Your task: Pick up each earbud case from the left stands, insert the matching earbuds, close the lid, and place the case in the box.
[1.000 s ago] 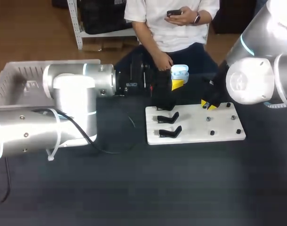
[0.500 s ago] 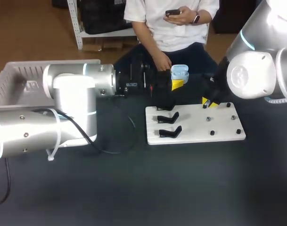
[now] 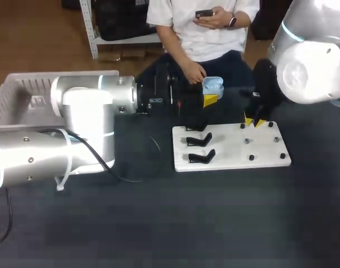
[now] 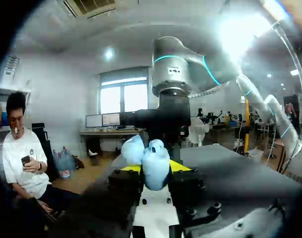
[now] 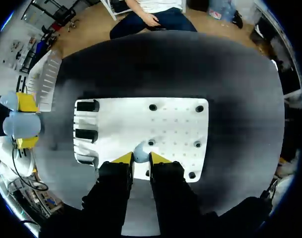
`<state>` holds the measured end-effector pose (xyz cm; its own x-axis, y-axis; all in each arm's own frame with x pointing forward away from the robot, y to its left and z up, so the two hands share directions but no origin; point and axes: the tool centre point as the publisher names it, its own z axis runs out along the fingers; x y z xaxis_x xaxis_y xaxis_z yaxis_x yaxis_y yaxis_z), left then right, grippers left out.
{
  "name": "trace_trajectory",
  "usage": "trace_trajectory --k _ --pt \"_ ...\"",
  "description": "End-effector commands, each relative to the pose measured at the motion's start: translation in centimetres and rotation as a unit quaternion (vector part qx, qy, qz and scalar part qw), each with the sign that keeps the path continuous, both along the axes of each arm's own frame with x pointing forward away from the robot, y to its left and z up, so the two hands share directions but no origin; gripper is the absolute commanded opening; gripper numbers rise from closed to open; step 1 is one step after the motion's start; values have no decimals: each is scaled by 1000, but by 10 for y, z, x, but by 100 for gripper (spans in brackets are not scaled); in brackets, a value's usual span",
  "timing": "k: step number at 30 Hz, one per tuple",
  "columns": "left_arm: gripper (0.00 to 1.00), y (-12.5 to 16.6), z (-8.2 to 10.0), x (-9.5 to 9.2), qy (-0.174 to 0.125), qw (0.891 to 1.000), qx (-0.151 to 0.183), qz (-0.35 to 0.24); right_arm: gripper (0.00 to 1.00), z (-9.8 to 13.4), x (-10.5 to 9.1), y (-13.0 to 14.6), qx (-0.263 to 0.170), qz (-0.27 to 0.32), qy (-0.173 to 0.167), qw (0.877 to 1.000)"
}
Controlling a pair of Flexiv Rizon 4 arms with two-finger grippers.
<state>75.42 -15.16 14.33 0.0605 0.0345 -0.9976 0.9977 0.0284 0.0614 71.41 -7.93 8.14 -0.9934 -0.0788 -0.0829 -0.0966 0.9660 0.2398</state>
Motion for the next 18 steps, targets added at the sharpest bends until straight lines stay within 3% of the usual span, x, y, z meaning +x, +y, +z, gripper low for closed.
trace_trajectory --k 1,12,18 --pt "0 0 -1 -1 -3 1000 -3 2 0 20 -17 1 -20 72 -7 997" --pt "0 0 -1 -1 -3 1000 -3 2 0 65 -48 19 -67 226 -16 972" --pt "0 0 -1 -1 -3 1000 -3 2 0 95 -59 33 -89 254 -22 963"
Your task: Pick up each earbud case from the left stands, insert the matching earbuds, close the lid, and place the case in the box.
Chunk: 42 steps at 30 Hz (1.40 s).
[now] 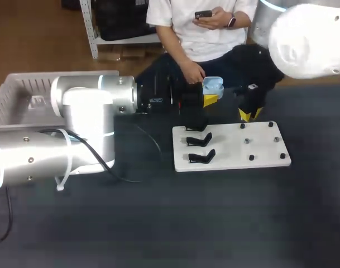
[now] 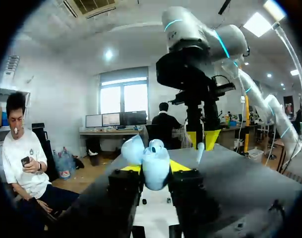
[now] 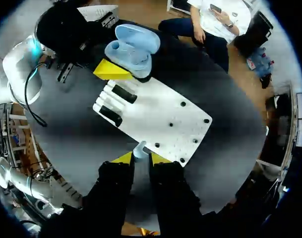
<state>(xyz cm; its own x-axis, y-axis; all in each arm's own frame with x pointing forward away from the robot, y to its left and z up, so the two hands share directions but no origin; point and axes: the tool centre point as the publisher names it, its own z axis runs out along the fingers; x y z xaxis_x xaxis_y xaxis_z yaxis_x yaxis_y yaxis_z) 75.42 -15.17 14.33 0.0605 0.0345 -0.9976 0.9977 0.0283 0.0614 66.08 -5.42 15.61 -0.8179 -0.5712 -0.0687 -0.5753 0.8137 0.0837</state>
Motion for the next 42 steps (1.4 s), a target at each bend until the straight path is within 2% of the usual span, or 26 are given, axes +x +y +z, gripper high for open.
trace_trajectory --k 1,8,14,26,33,42 --pt "0 0 -1 -1 -3 1000 -3 2 0 27 -5 10 -8 -8 -10 1000" --pt "0 0 -1 -1 -3 1000 -3 2 0 59 -1 27 6 14 -51 999" --pt "0 0 -1 -1 -3 1000 -3 2 0 71 17 43 16 5 -69 997" --pt "0 0 -1 -1 -3 1000 -3 2 0 64 51 69 40 -4 -88 995" --pt "0 0 -1 -1 -3 1000 -3 2 0 58 57 74 38 -4 -81 996" --pt "0 0 -1 -1 -3 1000 -3 2 0 61 62 70 54 -33 -86 994"
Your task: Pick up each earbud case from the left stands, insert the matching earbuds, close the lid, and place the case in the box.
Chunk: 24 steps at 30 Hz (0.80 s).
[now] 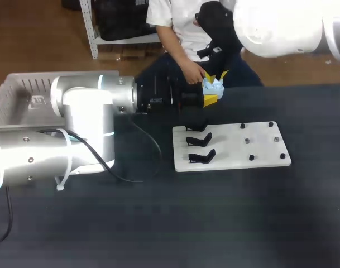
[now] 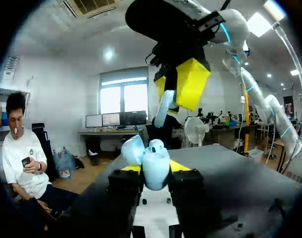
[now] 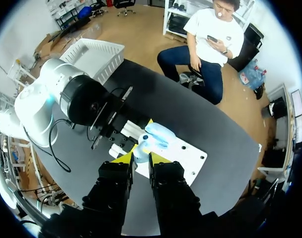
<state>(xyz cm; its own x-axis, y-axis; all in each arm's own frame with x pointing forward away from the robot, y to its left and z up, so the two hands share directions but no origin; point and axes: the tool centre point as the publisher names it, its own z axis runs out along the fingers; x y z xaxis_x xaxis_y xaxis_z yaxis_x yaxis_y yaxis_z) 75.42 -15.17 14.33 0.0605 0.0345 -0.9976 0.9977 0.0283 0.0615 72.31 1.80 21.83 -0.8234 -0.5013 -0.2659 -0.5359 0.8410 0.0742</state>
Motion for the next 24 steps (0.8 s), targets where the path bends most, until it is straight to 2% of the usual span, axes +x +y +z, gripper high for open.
trace_trajectory --k 1,8,24 --pt "0 0 -1 -1 -3 1000 -3 2 0 -1 0 -2 2 5 4 1000" --pt "0 0 -1 -1 -3 1000 -3 2 0 -6 -3 1 -9 24 11 1000" --pt "0 0 -1 -1 -3 1000 -3 2 0 -6 -3 1 -9 24 11 1000"
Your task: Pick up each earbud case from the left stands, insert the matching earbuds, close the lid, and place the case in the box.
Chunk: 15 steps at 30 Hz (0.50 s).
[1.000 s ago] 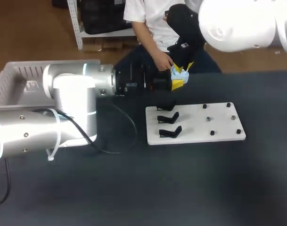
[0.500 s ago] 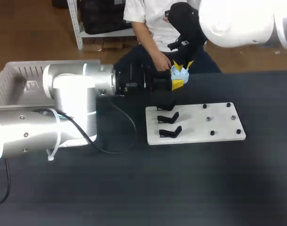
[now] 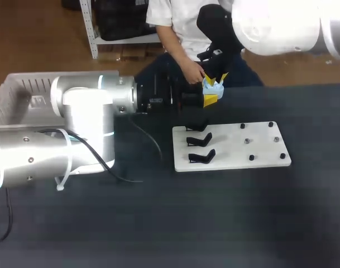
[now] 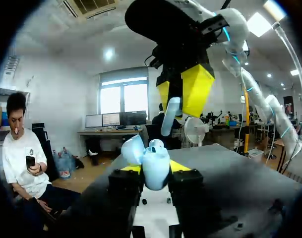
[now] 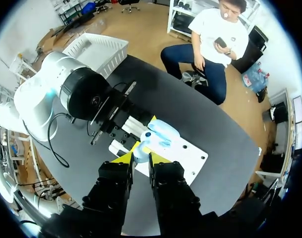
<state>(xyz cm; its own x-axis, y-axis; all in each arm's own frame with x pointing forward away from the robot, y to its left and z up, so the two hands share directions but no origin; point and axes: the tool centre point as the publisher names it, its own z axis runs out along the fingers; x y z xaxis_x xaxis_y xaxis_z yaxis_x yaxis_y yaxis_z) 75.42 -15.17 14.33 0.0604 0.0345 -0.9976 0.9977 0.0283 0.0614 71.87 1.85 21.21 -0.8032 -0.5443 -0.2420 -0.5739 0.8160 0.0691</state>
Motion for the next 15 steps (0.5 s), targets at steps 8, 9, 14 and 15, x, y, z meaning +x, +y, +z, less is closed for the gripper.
trace_trajectory --k 8,9,14,15 --pt "0 0 -1 -1 -3 1000 -3 2 0 -3 5 2 -14 5 -3 1000" --pt "0 0 -1 -1 -3 1000 -3 2 0 -4 5 2 -19 7 -3 1000" --pt "0 0 -1 -1 -3 1000 -3 2 0 -8 7 1 -27 15 2 1000" --pt "0 0 -1 -1 -3 1000 -3 2 0 -9 8 1 -28 17 2 999"
